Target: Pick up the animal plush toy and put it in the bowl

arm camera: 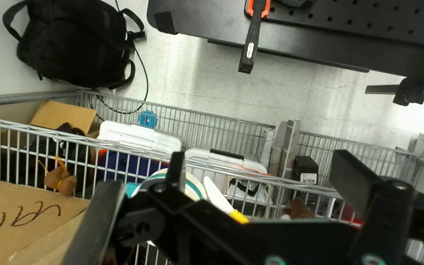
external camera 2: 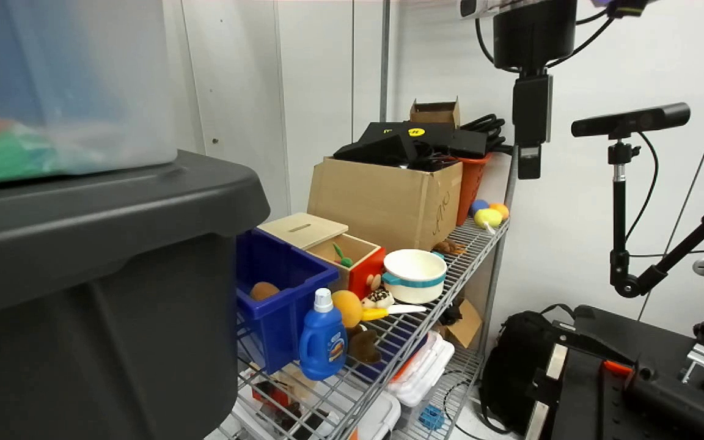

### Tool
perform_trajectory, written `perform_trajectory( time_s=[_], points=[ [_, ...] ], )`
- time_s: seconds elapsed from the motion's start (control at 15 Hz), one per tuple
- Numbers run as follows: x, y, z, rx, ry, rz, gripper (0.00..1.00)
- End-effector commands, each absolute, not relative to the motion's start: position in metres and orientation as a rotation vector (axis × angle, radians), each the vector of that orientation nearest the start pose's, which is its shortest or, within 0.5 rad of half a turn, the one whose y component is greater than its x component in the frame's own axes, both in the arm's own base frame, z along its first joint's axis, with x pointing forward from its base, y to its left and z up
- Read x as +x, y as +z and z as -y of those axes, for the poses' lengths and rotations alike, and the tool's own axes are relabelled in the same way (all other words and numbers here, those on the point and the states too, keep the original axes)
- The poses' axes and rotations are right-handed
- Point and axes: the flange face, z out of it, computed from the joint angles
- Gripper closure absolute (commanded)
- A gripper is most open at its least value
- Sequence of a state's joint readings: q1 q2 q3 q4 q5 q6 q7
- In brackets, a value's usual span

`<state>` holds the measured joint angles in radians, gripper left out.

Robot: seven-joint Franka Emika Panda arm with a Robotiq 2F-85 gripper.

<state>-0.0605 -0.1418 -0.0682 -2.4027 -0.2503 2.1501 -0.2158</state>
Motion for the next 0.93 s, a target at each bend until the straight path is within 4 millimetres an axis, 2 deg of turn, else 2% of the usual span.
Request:
perform_trajectory(
  time_s=[0.0, 0.4, 0.87],
  points=[
    [0.479, 0.361, 0.074, -3.306, 0.193, 0.495, 0.00],
    [0.500, 0.355, 0.072, -3.268, 0.041, 0.644, 0.00],
    [0.509, 0.332, 0.073, -3.187, -0.091, 0.780, 0.00]
  ],
)
